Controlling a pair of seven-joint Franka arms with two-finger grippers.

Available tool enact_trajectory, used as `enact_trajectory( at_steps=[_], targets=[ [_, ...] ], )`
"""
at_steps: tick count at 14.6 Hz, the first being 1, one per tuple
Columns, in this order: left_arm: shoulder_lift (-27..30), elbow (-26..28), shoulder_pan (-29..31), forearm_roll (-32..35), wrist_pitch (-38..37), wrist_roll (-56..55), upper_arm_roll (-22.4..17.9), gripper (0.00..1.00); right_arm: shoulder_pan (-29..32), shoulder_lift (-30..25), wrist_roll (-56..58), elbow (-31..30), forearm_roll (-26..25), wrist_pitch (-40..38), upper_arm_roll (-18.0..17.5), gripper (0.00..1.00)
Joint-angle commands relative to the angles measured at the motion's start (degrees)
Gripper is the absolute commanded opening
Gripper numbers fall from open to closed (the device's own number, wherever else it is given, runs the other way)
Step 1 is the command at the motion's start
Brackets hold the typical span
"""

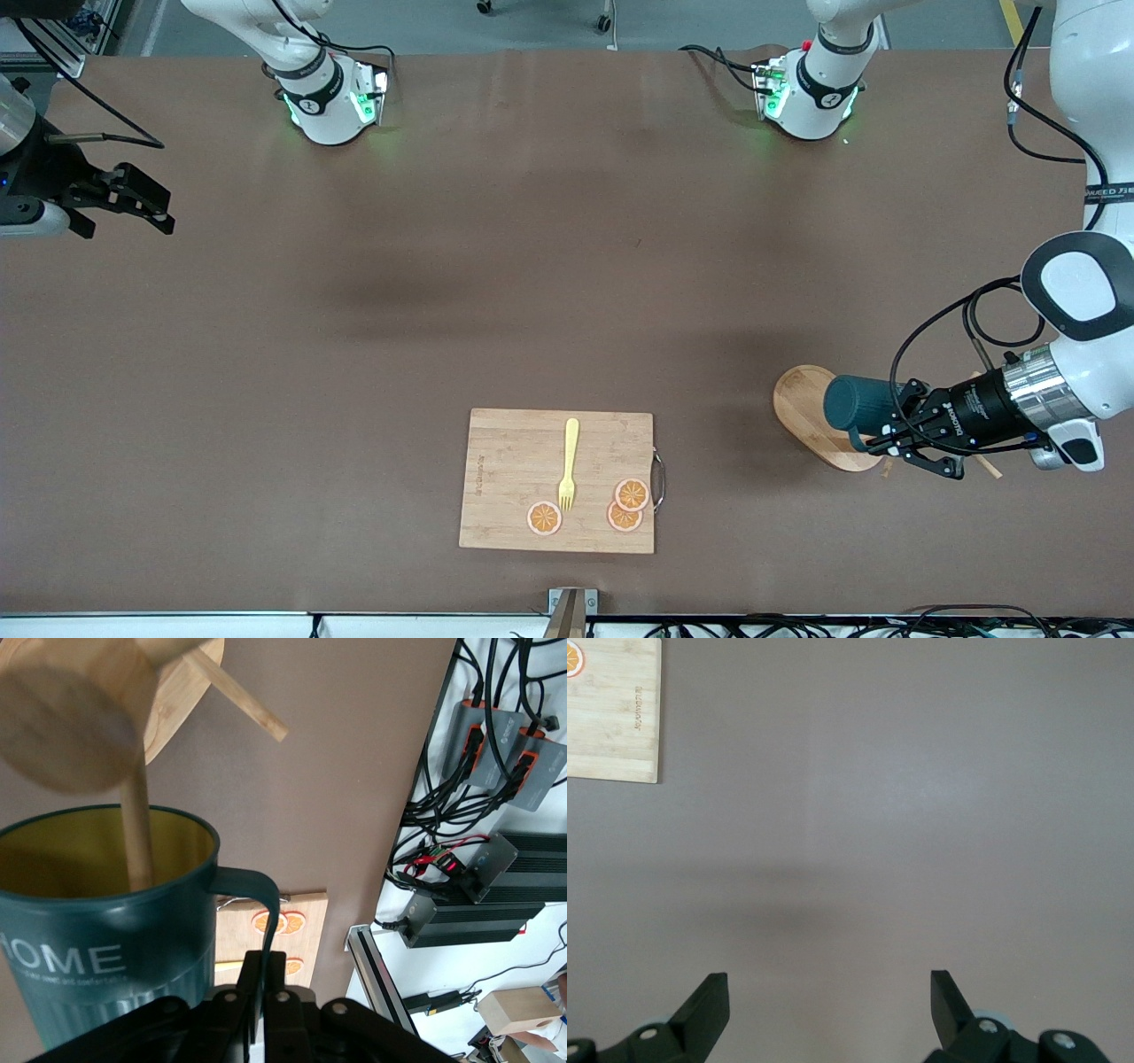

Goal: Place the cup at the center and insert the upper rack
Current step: 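Carry the mug to the wooden stand and hang it on a peg, then open the left gripper and withdraw it from the hung mug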

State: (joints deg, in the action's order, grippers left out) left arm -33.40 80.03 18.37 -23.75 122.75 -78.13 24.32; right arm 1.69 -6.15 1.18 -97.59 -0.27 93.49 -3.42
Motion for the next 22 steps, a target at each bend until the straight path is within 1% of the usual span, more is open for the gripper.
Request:
enact_trajectory(
  at_steps=[1, 3, 4, 5, 6, 7, 11, 13, 15, 17, 19, 22],
  targets=[
    [-0.1, 0.2, 1.0, -0.8, 0.6, 1.8, 0.2, 0.04, 0.2, -1.1, 0.0, -0.4, -1.0, -0.4, -0.1, 1.00],
    [-0.5, 0.2, 1.6, -0.8, 0.6, 3.1, 0.2, 0.07, 0.2, -1.1, 0.0, -0.4, -1.0, -0.3, 0.0, 1.00],
    [-0.5, 0.2, 1.6, -0.7, 0.7, 3.1, 0.2, 0.13, 0.2, -1.1, 0.0, -0.4, -1.0, -0.3, 0.0, 1.00],
    [-0.5, 0.2, 1.6, -0.5, 0.7, 3.2, 0.2, 0.39, 0.2, -1.1, 0.0, -0.4, -1.0, -0.3, 0.1, 1.00],
    [-0.3, 0.2, 1.6, -0.2, 1.1, 3.2, 0.1, 0.82, 0.2, -1.1, 0.0, -0.3, -1.0, -0.3, 0.1, 1.00],
    [0.4, 0.1, 1.3, -0.2, 1.7, 2.0, 0.1, 1.00, 0.2, -1.1, 0.0, -0.4, -1.0, -0.3, 0.1, 1.00],
    [4.2, 0.3, 2.5, 0.5, 1.4, 2.3, 0.0, 1.00, 0.2, -1.1, 0.0, -0.3, -1.0, -0.3, 0.1, 1.00],
    [7.8, 0.7, 2.2, 4.0, 0.0, 2.3, 0.1, 1.00, 0.2, -1.1, 0.0, -0.4, -1.0, -0.3, 0.1, 1.00],
    [11.7, 0.7, 2.1, 8.9, -4.9, 2.8, 0.7, 1.00, 0.2, -1.1, 0.0, -0.4, -1.0, -0.3, 0.1, 1.00],
    [15.4, 1.5, 2.1, 9.9, -10.5, 5.1, 0.6, 1.00, 0.2, -1.1, 0.0, -0.4, -1.0, -0.3, 0.1, 1.00],
    [19.6, 2.9, 1.9, 12.7, -13.4, 8.9, 0.8, 1.00, 0.2, -1.1, 0.0, -0.3, -1.0, 0.0, 0.1, 1.00],
    [25.6, 6.0, 1.8, 14.4, -16.9, 16.9, 1.0, 1.00, 0.2, -1.1, -0.1, -0.3, -0.6, -0.1, 0.1, 1.00]
  ],
)
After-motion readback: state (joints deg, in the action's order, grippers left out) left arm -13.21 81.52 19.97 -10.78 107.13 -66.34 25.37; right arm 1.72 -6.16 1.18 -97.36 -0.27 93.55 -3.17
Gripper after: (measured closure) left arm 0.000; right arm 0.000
